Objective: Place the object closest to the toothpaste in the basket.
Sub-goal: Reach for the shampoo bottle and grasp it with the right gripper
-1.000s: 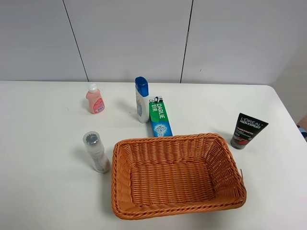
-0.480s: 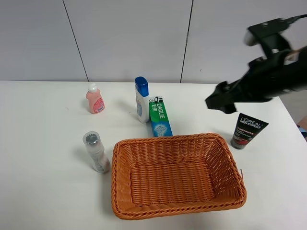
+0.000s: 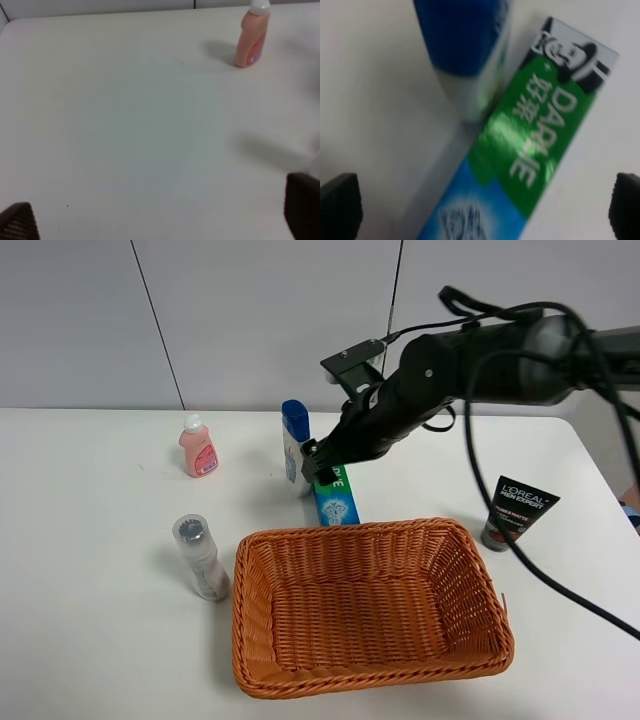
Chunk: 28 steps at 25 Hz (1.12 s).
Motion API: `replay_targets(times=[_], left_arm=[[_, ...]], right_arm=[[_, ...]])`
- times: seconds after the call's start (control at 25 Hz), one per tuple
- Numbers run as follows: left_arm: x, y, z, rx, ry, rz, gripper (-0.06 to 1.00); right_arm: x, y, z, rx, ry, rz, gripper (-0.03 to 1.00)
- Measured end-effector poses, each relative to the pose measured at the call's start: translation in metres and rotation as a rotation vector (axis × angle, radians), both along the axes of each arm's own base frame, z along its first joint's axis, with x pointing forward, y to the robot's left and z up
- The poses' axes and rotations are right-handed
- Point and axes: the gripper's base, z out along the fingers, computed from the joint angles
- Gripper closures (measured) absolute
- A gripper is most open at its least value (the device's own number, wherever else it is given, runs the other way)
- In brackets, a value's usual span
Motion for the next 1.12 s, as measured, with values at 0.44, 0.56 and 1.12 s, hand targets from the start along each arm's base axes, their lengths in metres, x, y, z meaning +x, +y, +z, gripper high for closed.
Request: replay_targets(times=[0.44,0.56,1.12], left_arm=[[0.000,0.000,0.000,0.000,0.000,0.000,-0.05],[0.000,0.000,0.000,0.000,0.000,0.000,-0.05],[0.000,0.000,0.000,0.001,0.000,0.000,-0.05]], right_arm=[[0.036,0.026,-0.038,0.077,-0.166,-0.015,-0.03],[0.039,0.028,-0.042,0.096,-0.195,-0.023,-0.03],[0.043,0.037,-0.056,0.128,-0.257,-0.015,-0.02]])
